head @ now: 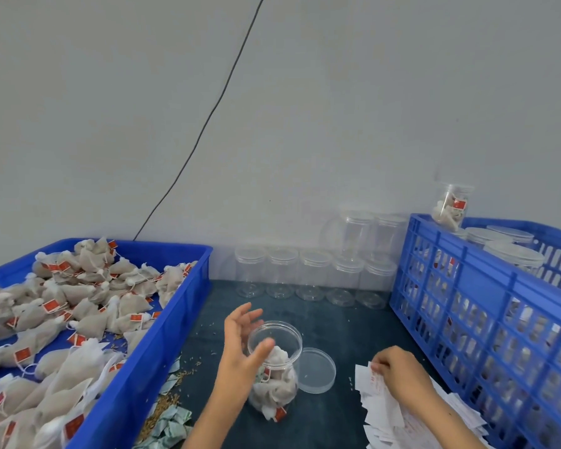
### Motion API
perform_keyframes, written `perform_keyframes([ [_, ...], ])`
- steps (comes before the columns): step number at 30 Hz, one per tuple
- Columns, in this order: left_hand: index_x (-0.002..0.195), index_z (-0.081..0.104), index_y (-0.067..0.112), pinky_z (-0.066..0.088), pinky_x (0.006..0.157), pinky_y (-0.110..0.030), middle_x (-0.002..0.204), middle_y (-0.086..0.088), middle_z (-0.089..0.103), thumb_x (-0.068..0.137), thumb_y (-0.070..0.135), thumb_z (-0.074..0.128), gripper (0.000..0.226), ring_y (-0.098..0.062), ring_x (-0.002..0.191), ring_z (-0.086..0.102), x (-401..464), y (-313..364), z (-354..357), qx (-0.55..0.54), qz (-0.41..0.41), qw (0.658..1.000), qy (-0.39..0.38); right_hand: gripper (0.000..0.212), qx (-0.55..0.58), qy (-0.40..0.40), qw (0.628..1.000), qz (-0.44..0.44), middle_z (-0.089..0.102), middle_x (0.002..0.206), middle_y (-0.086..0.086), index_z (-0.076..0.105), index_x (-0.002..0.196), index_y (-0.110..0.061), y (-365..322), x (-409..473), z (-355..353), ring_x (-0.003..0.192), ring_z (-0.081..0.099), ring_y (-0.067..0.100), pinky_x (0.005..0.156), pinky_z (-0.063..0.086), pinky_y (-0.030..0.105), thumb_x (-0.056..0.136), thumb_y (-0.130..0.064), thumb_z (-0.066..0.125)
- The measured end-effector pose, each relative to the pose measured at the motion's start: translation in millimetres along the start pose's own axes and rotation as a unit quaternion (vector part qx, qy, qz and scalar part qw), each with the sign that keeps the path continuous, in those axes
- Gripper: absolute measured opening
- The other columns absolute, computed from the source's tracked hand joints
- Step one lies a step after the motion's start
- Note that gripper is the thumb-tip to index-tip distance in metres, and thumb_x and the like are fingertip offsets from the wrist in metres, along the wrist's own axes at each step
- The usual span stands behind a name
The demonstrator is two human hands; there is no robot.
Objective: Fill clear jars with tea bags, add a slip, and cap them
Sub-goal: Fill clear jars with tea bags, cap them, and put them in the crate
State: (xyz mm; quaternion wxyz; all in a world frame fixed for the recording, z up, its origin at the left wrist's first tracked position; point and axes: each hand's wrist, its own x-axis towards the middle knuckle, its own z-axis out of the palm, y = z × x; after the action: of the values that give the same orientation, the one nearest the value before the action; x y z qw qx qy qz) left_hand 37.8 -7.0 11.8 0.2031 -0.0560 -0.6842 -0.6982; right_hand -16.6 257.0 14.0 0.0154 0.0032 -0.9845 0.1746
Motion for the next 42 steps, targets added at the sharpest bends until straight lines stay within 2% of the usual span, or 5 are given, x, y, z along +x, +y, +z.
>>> perform_keyframes([
  [5, 0.143, 0.016, 0.038, 0.05, 0.092, -0.022, 0.124, 0.008, 0.053, 0.037, 0.028, 0.092, 0.13, -0.004, 0.11, 0.061, -7.6, -46.2, 5.8, 0.069, -0.033, 0.995, -0.057, 0.023, -0.003, -0.03, 0.999, 0.015, 0.064, 0.117, 0.003, 0.063, 0.115, -0.013, -4.4, -3.6, -13.4, 0.1, 0.064, 0.017, 0.084, 0.053, 0.029, 0.094, -0.021, 0.061],
  [8, 0.13, 0.03, 0.04, 0.055, 0.092, -0.038, 0.124, 0.008, 0.059, 0.039, 0.028, 0.095, 0.113, -0.009, 0.103, 0.067, -8.0, -64.8, 6.0, 0.089, -0.052, 0.992, -0.07, 0.007, -0.044, 0.034, 0.998, 0.008, 0.066, 0.095, -0.009, 0.063, 0.096, -0.022, -14.8, -11.1, -28.1, 0.081, 0.061, 0.006, 0.073, 0.051, 0.025, 0.091, -0.026, 0.065],
  [15, 0.12, 0.041, 0.033, 0.053, 0.078, -0.017, 0.113, 0.013, 0.066, 0.044, 0.033, 0.093, 0.091, -0.003, 0.094, 0.068, -5.8, -72.6, 6.0, 0.103, -0.047, 0.991, -0.065, 0.019, 0.204, 0.24, 0.945, -0.092, 0.064, 0.068, -0.013, 0.065, 0.07, -0.023, -74.1, -23.7, -38.5, 0.066, 0.059, 0.004, 0.054, 0.04, 0.024, 0.088, -0.018, 0.068],
  [33, 0.117, 0.04, 0.033, 0.048, 0.082, -0.013, 0.11, 0.032, 0.061, 0.044, 0.042, 0.089, 0.089, 0.002, 0.096, 0.064, -8.2, -67.2, 5.1, 0.109, -0.023, 0.993, -0.041, 0.019, 0.315, 0.161, 0.935, -0.005, 0.066, 0.074, 0.003, 0.066, 0.076, -0.011, -35.6, -22.9, -10.1, 0.064, 0.056, 0.011, 0.056, 0.04, 0.022, 0.093, -0.01, 0.06],
  [42, 0.115, 0.035, 0.053, 0.045, 0.076, -0.006, 0.114, 0.035, 0.055, 0.046, 0.043, 0.089, 0.088, 0.006, 0.098, 0.061, -11.7, -59.8, 6.9, 0.144, 0.012, 0.989, -0.038, 0.012, 0.429, 0.06, 0.893, -0.124, 0.07, 0.067, -0.006, 0.073, 0.078, -0.014, -112.6, -28.0, -13.4, 0.06, 0.062, 0.0, 0.054, 0.045, 0.011, 0.086, -0.007, 0.067],
])
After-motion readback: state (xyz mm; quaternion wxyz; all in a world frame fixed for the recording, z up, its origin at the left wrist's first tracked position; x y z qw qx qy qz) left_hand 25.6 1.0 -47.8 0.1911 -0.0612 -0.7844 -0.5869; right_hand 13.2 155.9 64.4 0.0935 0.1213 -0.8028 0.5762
